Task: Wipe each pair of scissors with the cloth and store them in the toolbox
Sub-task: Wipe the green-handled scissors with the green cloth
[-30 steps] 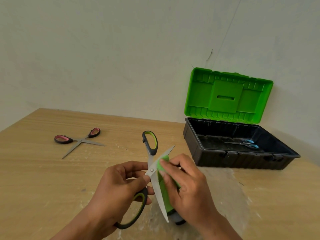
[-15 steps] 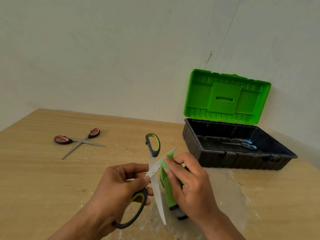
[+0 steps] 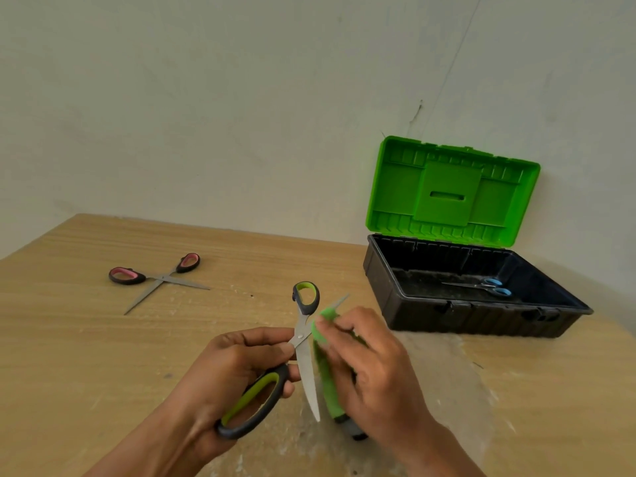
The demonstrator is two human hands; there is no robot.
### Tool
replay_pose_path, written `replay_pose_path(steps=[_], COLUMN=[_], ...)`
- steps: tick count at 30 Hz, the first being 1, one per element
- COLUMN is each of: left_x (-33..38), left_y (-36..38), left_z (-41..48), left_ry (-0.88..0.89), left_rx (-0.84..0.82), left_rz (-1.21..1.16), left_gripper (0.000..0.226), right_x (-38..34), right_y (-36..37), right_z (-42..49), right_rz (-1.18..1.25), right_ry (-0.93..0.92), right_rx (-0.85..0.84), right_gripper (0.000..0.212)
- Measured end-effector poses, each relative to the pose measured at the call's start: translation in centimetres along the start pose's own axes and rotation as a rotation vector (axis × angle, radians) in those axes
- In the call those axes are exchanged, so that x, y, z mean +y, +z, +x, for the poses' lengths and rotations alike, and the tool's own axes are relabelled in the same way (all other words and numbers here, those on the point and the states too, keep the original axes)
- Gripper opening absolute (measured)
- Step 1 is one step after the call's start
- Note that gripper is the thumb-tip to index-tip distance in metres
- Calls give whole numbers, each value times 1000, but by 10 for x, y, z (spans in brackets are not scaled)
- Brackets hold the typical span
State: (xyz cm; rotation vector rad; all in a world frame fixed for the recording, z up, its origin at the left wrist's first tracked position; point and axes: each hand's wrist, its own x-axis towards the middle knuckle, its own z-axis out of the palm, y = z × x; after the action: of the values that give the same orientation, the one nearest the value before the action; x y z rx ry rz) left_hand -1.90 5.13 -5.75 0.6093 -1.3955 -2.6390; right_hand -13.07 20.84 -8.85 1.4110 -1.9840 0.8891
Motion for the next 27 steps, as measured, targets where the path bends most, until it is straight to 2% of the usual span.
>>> replay_pose_path(steps=[5,8,12,16,19,24,27], left_x=[-3,-1,-1,-1,-6,-4,-6], left_y=[-2,-1,-2,2,3,7,9], left_z=[1,1,1,-2,-4,-9,-9], left_ry=[11,14,32,131,254,336,351], left_rx=[25,41,84,97,132,112,107], left_rz=[21,44,86,229,409,502,595], left_gripper=[18,18,17,16,21,22,25], right_x=[10,-1,3,1,14,11,21], right_y=[-1,0,5,6,4,-1,-7], right_z=[5,0,4,0,2,1,6], right_rz=[-30,28,22,42,-14,-15,-71], right_ry=[65,-31,38,-14,96,68,223], right_rx=[35,-43,-10,-37,40,52,128], right_gripper=[26,29,29,28,27,24,28])
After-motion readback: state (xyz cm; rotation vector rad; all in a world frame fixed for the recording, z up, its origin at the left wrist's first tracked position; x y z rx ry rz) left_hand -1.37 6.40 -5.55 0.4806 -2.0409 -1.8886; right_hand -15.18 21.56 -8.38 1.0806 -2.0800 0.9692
